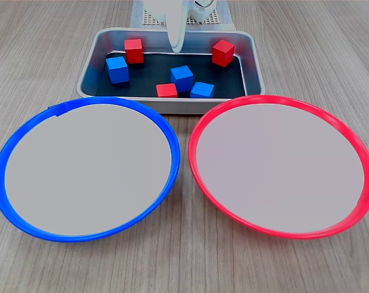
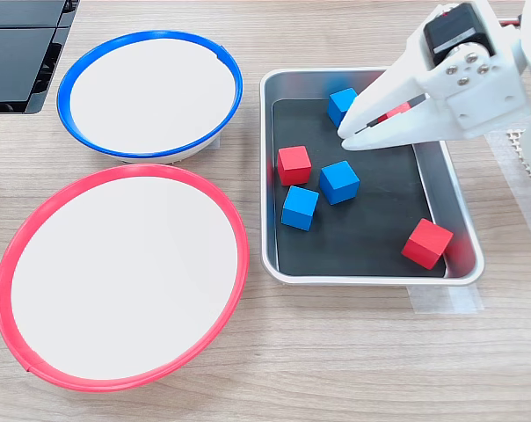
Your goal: Move six blocks from tray to matching dishes
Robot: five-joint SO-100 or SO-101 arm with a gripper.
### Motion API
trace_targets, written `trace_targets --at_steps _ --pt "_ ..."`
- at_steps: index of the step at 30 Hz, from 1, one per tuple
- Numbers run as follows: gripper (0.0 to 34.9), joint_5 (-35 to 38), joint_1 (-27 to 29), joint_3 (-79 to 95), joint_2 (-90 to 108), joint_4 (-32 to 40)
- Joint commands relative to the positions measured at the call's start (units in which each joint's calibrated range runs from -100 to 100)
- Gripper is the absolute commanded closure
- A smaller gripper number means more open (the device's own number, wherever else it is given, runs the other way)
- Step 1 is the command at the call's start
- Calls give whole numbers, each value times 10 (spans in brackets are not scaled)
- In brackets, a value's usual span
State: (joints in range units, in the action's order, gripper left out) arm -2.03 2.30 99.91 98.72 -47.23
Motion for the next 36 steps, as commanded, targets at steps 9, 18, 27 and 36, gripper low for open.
trace_targets --at_steps 9,18,27,36 --pt "346 0 -2 1 3 -2" --pt "346 0 -2 1 3 -2" --pt "346 0 -2 1 3 -2" --pt "347 25 18 -131 -163 -39"
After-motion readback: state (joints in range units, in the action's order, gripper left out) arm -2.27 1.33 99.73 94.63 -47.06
